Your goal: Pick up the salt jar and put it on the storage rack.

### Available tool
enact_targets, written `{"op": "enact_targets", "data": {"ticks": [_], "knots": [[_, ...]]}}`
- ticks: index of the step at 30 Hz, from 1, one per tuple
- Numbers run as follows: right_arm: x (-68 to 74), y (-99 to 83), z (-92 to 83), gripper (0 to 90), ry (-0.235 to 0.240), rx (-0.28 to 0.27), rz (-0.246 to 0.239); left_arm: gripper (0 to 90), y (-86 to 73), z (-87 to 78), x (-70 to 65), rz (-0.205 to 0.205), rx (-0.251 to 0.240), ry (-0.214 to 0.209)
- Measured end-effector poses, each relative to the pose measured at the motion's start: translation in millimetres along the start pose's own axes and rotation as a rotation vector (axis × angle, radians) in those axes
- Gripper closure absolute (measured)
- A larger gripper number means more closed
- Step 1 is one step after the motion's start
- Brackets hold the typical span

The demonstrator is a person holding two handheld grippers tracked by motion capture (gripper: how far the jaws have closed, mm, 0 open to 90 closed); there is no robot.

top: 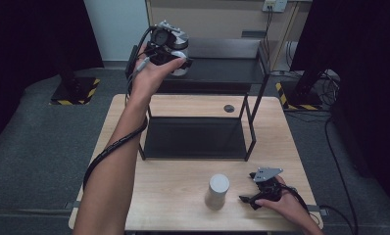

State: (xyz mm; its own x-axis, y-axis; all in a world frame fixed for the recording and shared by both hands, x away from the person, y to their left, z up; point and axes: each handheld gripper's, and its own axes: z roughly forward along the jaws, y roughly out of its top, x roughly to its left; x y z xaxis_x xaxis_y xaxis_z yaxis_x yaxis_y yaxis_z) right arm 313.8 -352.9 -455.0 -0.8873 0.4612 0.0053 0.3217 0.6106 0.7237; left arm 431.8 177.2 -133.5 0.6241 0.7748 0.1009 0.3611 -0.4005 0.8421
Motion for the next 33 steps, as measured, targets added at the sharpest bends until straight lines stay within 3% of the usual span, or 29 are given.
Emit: {"op": "enact_targets", "data": {"ticks": [4, 5, 21, 33], "knots": [[0.0, 0.0, 0.0, 1.7, 0.000, 0.000, 0.000, 29.8, -2.6, 6.7, 3.3, -0.008, -0.009, -0.004], [-0.1, 0.0, 0.0, 1.7, 0.000, 0.000, -0.001, 29.8, -1.5, 8.7, 2.1, -0.029, 0.005, 0.007], [0.0, 0.0, 0.0, 1.7, 0.000, 0.000, 0.000, 29.8, -2.4, 18.8, 6.1, -0.040, 0.028, 0.011], [-0.1, 0.0, 0.0, 1.7, 0.001, 0.000, 0.000, 29.7, -8.6, 20.4, 16.5, -0.072, 0.009, -0.019]]}}
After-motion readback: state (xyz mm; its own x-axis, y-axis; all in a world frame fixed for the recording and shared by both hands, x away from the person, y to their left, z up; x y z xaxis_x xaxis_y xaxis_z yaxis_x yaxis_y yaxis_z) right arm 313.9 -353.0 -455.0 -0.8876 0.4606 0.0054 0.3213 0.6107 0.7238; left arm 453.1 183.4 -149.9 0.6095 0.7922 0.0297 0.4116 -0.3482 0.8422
